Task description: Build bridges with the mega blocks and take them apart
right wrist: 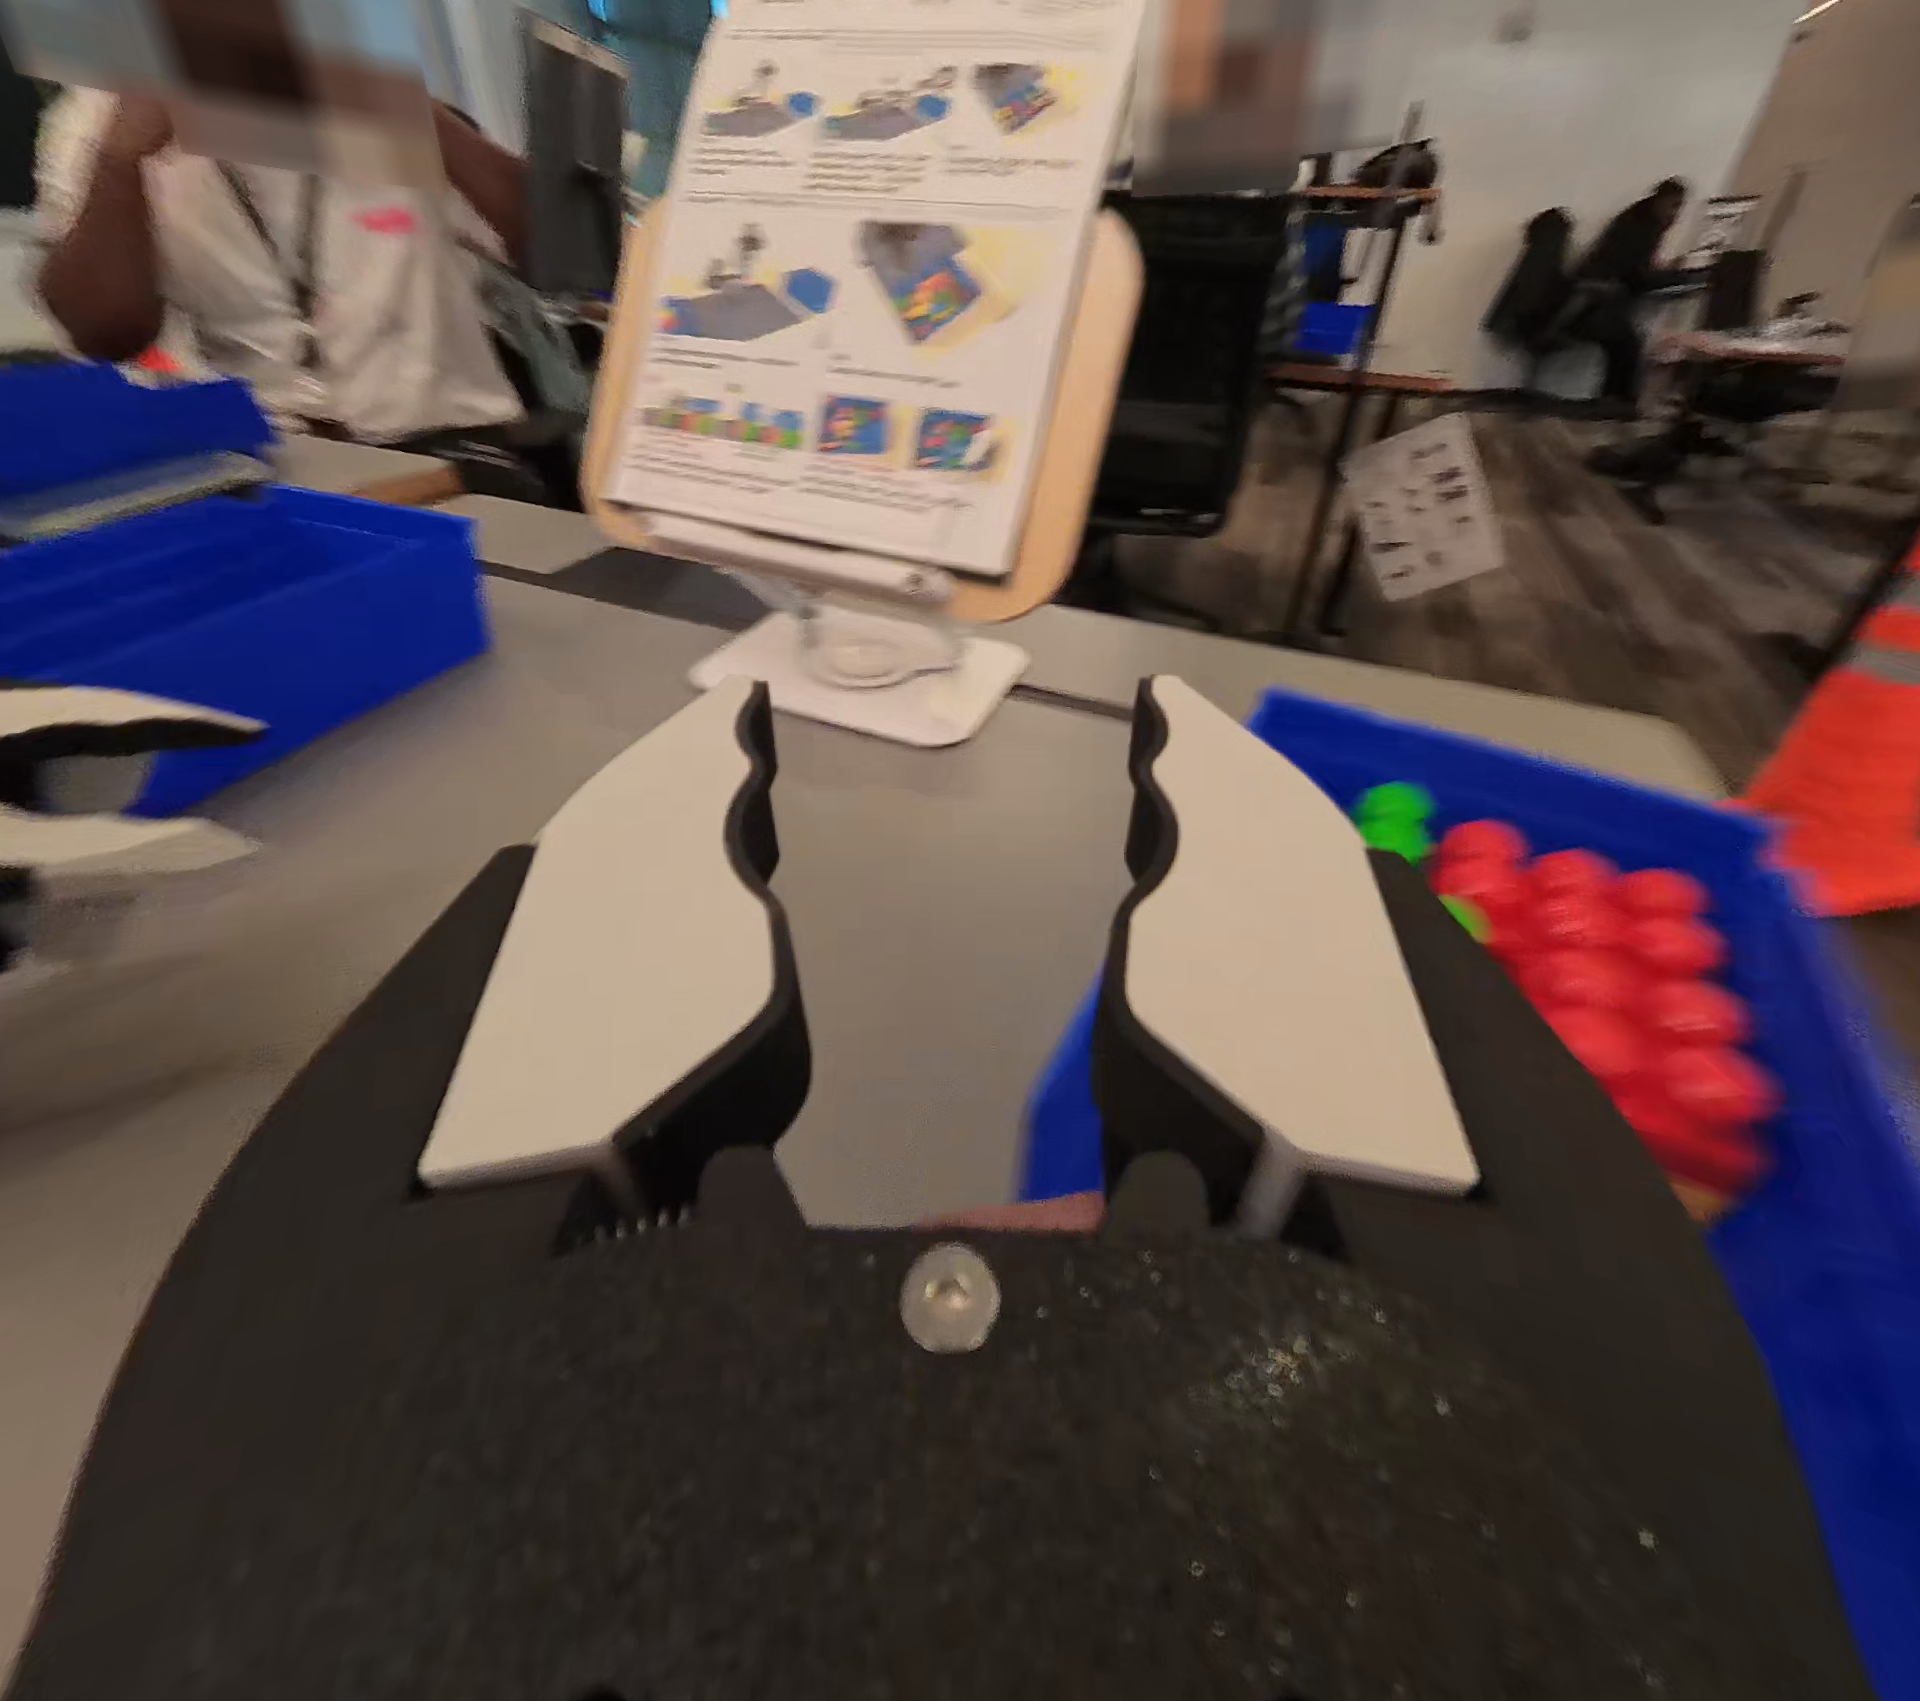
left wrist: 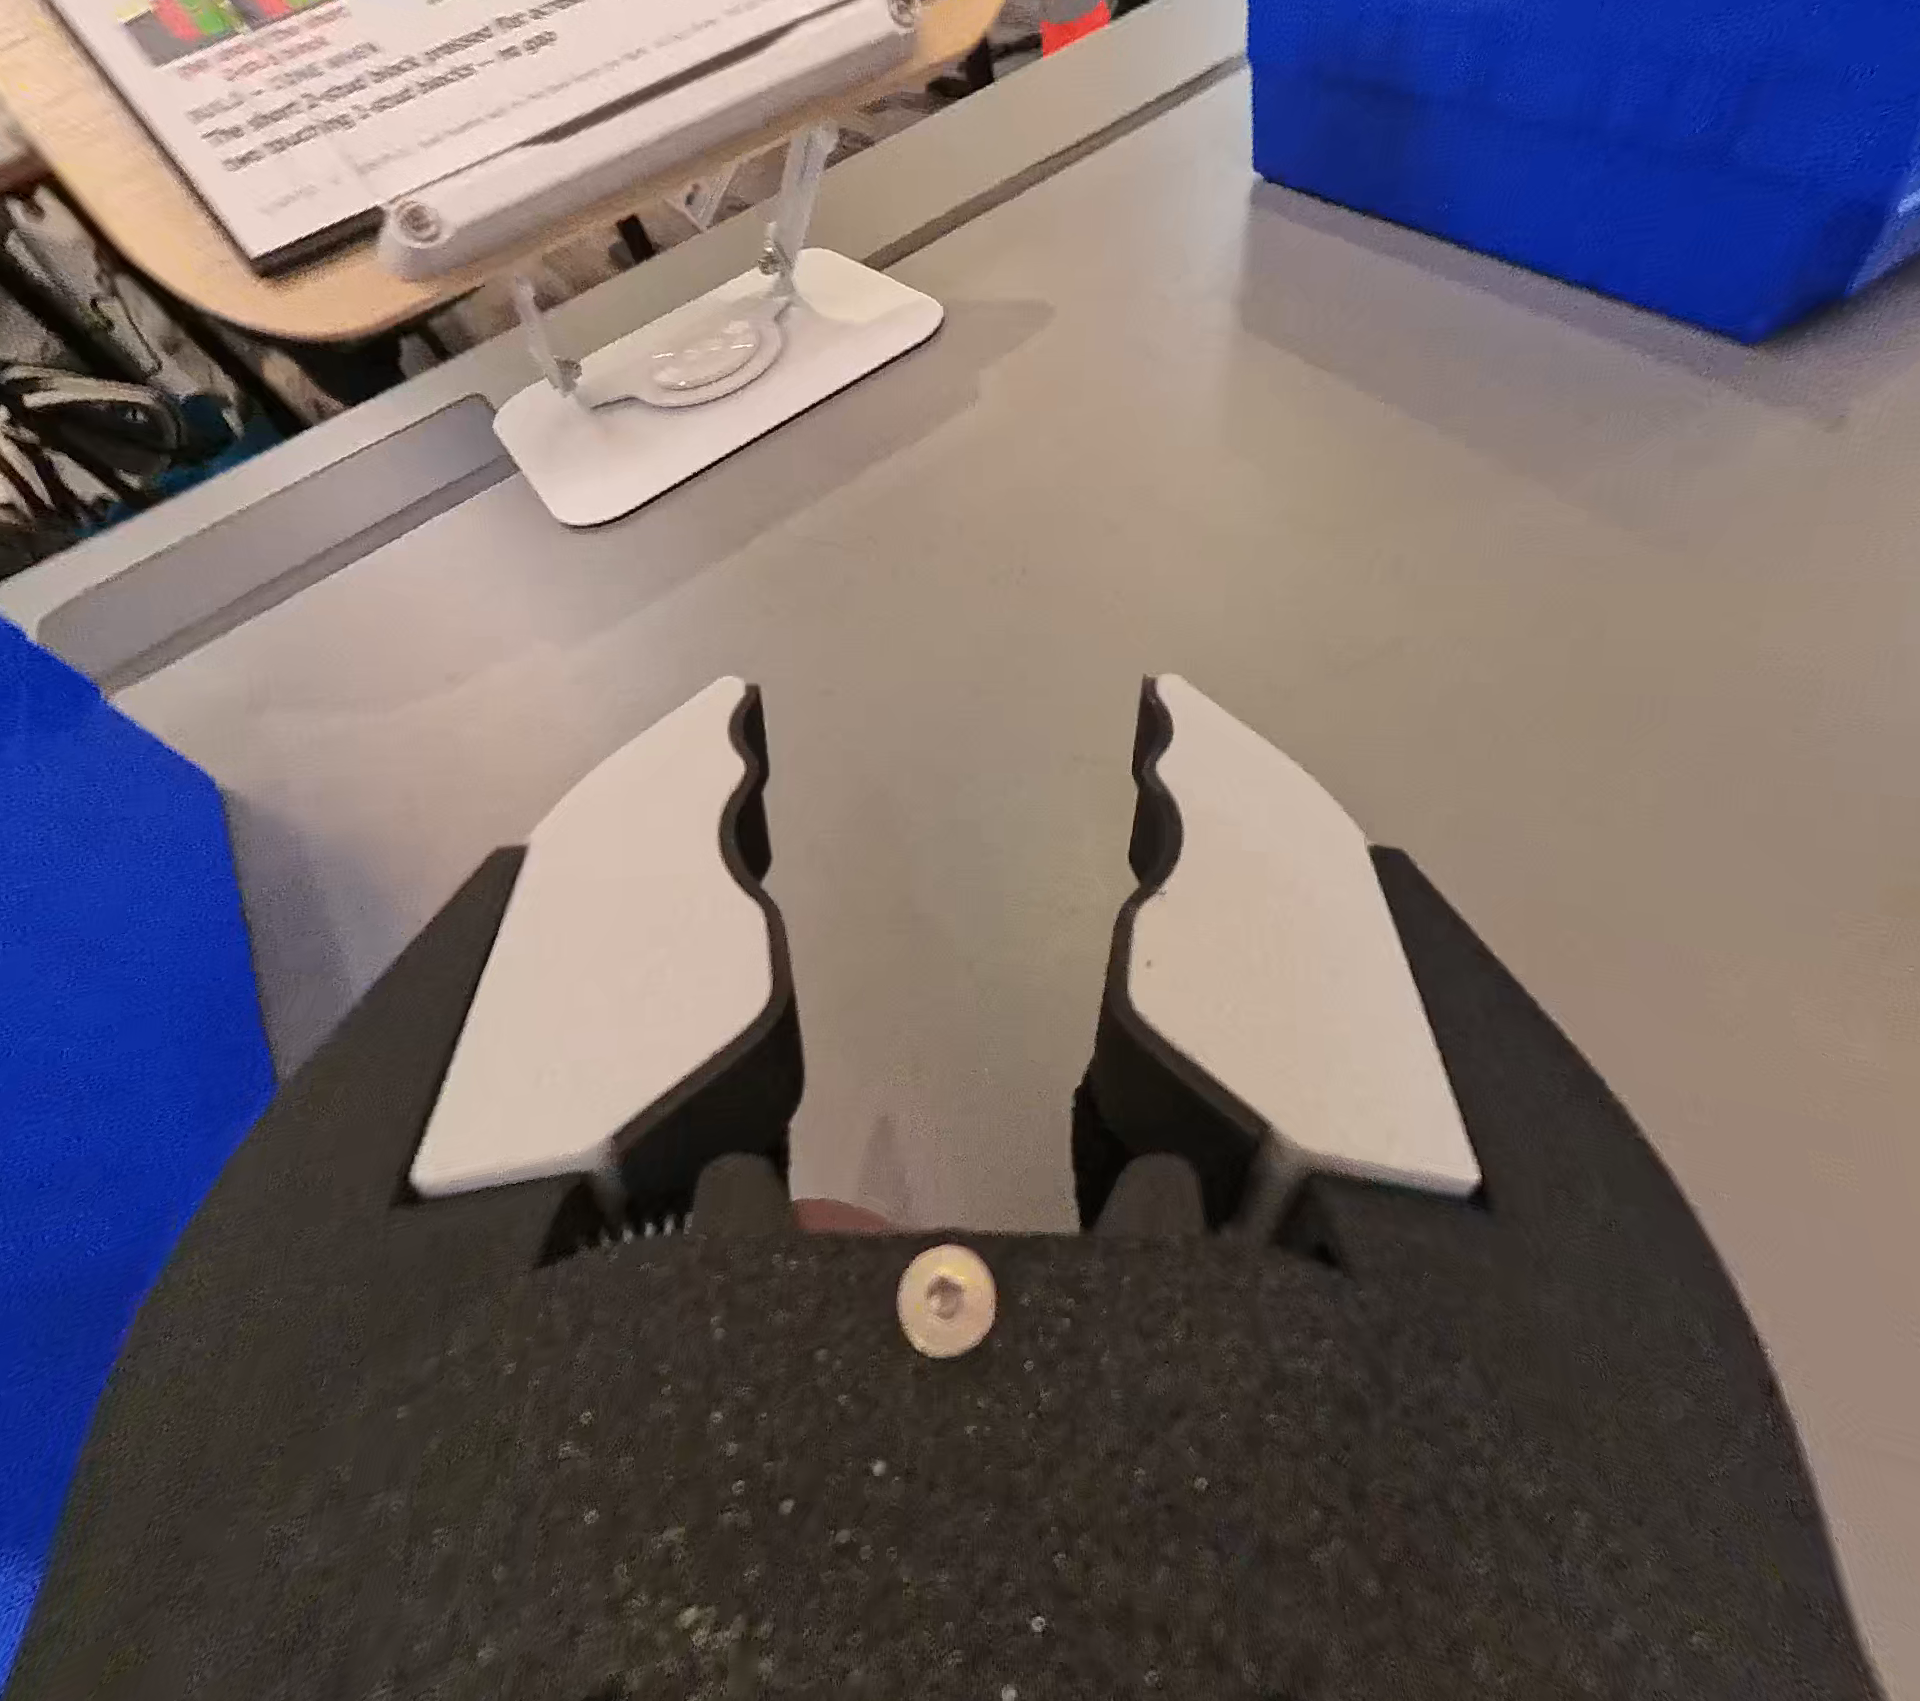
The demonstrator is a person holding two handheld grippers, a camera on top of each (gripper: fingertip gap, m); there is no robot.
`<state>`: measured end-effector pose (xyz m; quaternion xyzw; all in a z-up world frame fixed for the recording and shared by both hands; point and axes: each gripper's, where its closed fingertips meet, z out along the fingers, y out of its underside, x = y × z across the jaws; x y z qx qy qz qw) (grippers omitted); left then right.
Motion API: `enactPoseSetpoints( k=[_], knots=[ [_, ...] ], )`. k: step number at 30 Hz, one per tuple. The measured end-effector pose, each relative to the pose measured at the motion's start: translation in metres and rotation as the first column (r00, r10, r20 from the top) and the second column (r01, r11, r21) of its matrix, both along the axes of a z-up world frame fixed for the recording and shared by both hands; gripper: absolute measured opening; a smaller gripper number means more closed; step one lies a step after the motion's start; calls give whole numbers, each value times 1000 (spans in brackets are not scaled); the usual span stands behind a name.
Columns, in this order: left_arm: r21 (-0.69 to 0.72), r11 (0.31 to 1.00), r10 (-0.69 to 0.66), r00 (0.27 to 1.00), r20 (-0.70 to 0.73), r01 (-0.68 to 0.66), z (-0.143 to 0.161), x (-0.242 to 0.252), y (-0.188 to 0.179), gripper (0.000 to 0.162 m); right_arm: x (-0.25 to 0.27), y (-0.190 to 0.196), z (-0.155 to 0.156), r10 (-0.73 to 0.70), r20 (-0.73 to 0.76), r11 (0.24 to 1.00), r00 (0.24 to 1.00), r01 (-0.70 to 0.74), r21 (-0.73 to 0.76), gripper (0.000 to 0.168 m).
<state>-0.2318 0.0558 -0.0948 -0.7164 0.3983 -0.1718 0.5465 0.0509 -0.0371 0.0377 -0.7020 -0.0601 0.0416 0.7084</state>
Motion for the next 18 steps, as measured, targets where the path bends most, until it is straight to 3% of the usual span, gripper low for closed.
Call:
enactPoseSetpoints(
  k=[3, 7, 9, 13, 18],
  knots=[
    [-51, 996, 82, 995, 61, -79, 6, -15, -10, 67, -49, -6, -66, 90, -126, 994, 988, -97, -50, 67],
    [-64, 979, 200, 973, 110, -194, 2, -41, -25, 67, -97, -12, -115, 160, -185, 979, 970, -179, -93, 66],
    [-99, 969, 235, 966, 110, -225, -8, -50, -34, 66, -112, -16, -122, 201, -186, 970, 962, -222, -98, 62],
    [-170, 955, 262, 959, 108, -242, -17, -64, -51, 67, -120, -17, -135, 212, -37, 967, 977, -215, -135, 59],
    [-109, 958, 281, 949, 142, -267, -5, -74, -61, 65, -124, -15, -136, 230, -30, 964, 973, -232, -131, 54]
  ],
)
